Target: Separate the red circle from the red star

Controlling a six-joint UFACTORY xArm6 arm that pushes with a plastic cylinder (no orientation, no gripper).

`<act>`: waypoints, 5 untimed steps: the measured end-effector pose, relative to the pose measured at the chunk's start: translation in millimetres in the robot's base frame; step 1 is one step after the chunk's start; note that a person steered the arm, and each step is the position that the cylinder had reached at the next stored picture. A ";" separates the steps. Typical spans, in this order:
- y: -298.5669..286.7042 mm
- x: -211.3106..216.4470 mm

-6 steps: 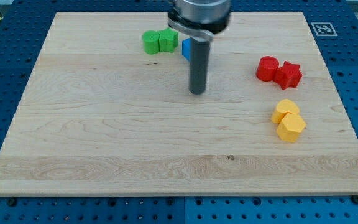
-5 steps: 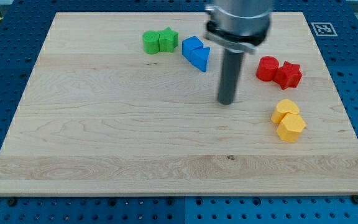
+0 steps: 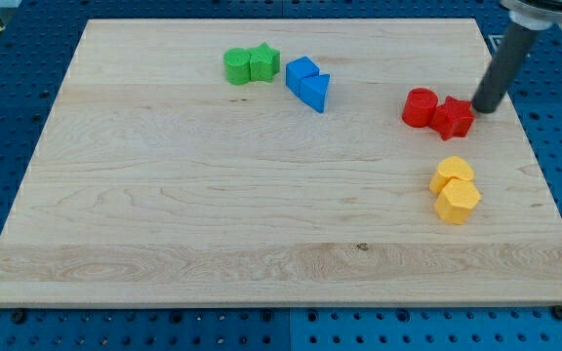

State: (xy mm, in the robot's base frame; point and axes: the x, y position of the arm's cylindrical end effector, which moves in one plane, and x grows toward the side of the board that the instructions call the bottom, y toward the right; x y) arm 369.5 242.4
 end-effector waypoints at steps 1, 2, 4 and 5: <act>-51.1 3.4; -103.9 36.0; -142.5 82.4; -141.2 82.2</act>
